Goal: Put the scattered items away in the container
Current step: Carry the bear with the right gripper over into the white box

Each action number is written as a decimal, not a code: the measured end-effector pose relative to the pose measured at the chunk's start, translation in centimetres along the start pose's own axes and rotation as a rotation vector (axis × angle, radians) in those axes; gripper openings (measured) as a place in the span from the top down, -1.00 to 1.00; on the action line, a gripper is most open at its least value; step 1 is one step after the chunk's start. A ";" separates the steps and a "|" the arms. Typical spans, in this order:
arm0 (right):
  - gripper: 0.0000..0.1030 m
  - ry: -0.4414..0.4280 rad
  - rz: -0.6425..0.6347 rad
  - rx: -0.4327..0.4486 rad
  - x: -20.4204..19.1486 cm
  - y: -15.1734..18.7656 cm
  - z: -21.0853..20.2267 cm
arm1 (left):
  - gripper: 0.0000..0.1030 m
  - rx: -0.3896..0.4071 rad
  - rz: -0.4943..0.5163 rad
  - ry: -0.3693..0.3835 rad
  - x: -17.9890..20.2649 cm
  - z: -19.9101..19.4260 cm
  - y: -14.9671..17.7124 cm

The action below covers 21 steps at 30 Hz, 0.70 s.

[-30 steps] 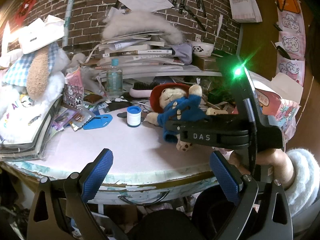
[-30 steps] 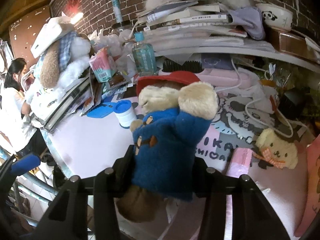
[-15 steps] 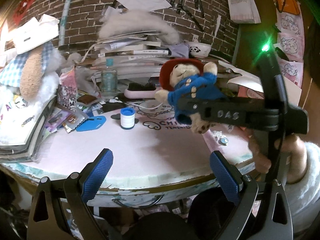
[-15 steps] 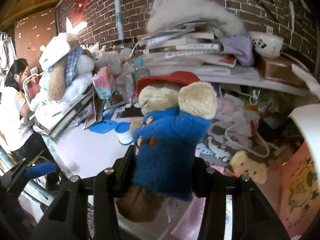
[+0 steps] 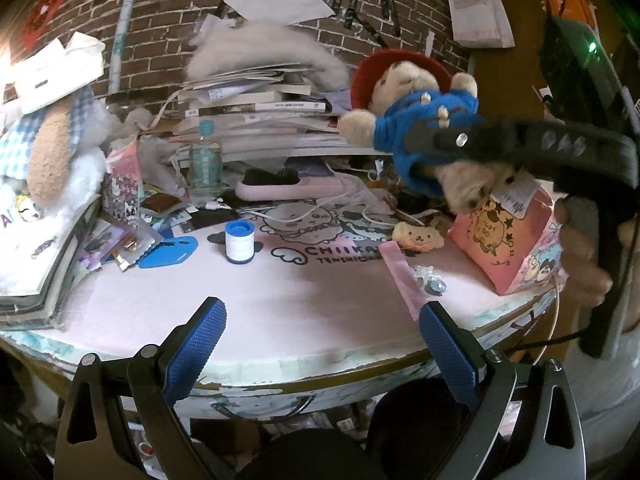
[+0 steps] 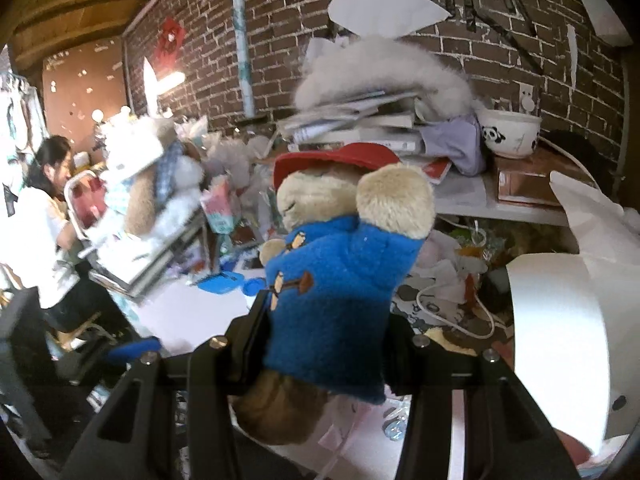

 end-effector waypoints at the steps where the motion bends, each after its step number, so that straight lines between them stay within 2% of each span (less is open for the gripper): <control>1: 0.15 -0.029 0.011 -0.010 -0.1 -0.2 -0.3 | -0.88 0.001 0.001 0.000 0.0 0.0 0.0; 9: 0.14 -0.067 0.027 0.008 -0.4 -1.9 -2.7 | -0.88 0.002 0.003 0.002 0.1 0.0 0.0; 15: 0.14 0.003 0.026 0.050 2.1 -3.6 -5.2 | -0.88 0.004 0.003 0.006 0.3 0.1 -0.1; 21: 0.14 0.126 0.038 0.061 6.3 -4.3 -7.7 | -0.88 0.003 0.011 0.011 0.6 0.2 -0.3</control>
Point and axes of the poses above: each gripper's, at about its wrist camera, not at the fingertips, and z roughly the way its jaws point, x to its right, y to its underside, the point moved 7 cm from there along z, roughly the way its jaws point, and after that the axes turned 12 degrees about z, right-handed, at the moved point
